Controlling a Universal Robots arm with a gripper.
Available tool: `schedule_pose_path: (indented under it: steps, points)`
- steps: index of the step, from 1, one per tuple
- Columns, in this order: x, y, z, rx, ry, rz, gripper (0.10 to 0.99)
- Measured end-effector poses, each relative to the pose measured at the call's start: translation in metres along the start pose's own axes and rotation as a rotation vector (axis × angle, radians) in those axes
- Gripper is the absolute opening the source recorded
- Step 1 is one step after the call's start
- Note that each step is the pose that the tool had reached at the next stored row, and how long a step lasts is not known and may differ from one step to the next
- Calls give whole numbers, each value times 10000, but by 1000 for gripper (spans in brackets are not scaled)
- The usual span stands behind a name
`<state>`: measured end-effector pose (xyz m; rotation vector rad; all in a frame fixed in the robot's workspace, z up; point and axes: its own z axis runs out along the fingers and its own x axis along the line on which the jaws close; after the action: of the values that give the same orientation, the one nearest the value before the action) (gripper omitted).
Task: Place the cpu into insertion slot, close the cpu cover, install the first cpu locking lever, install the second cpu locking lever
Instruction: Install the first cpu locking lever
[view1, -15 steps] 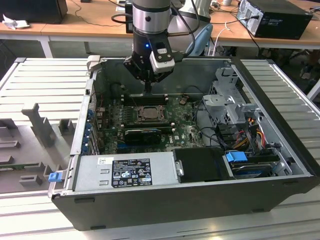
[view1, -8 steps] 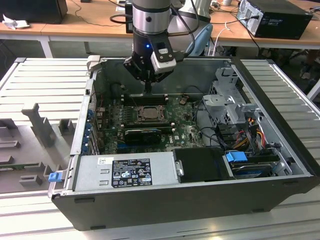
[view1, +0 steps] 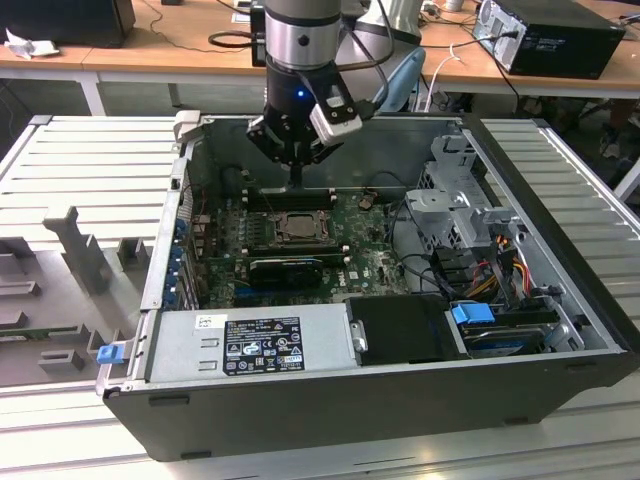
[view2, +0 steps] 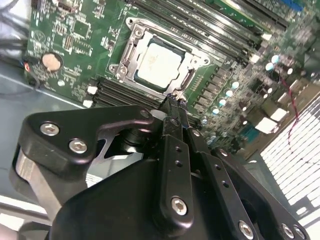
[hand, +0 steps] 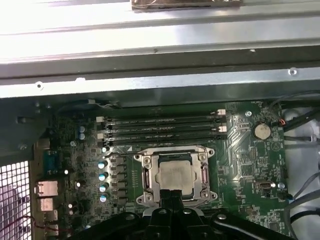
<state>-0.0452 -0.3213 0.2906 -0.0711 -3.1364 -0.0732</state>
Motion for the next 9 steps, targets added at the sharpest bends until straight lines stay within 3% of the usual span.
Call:
schedule_pose_path:
  steps: [3, 7, 9]
  points:
    - [56, -3, 14, -9, -43, -185, 106]
    - [243, -13, 50, -13, -118, -187, 106]
    - [375, -19, 91, -13, -141, -189, 106]
